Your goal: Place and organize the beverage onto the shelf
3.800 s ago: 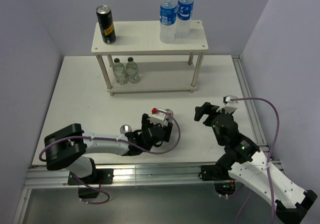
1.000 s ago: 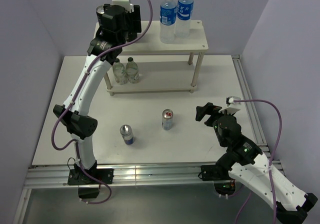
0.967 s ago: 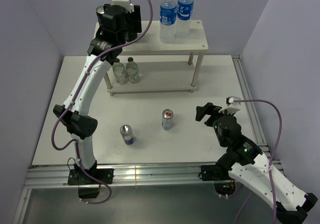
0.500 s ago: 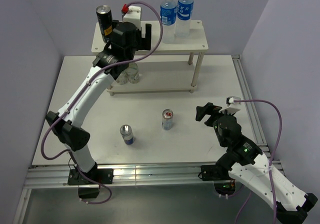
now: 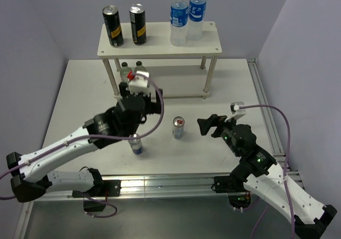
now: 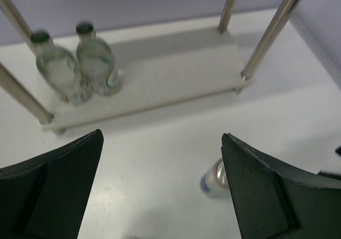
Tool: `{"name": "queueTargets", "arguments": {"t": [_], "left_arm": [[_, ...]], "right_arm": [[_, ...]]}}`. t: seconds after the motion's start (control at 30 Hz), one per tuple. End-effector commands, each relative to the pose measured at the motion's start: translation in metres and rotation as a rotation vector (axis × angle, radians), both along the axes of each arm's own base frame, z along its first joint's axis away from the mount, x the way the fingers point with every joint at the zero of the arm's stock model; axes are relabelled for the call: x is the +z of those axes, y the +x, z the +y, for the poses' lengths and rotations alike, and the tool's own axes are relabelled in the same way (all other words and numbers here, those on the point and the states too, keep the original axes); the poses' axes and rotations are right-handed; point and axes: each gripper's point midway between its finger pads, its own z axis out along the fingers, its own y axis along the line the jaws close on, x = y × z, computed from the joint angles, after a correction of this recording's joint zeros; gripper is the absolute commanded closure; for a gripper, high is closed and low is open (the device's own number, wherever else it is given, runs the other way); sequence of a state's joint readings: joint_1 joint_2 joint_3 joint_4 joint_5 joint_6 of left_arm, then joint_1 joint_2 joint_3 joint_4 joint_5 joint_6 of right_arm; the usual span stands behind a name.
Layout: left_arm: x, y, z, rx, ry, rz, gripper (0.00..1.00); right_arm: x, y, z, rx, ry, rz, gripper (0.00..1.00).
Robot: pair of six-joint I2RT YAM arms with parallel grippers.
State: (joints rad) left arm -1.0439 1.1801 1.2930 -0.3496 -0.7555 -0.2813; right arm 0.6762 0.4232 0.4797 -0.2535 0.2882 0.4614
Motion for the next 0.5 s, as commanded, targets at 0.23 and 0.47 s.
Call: {"name": "queueTargets", "arguments": {"t": [0.23, 0.47], "left_arm": [[-0.135, -0.09, 0.014, 0.071, -0.104, 0.223, 0.01], [-0.18, -0.127, 0.021, 0.104, -0.134, 0.3, 0.01]], "right_arm": [[-0.038, -0.023, 0.082, 0.218, -0.078, 0.113, 0.0], [-0.065, -0.019, 0.094, 0.186, -0.073, 0.174, 0.0]]}}
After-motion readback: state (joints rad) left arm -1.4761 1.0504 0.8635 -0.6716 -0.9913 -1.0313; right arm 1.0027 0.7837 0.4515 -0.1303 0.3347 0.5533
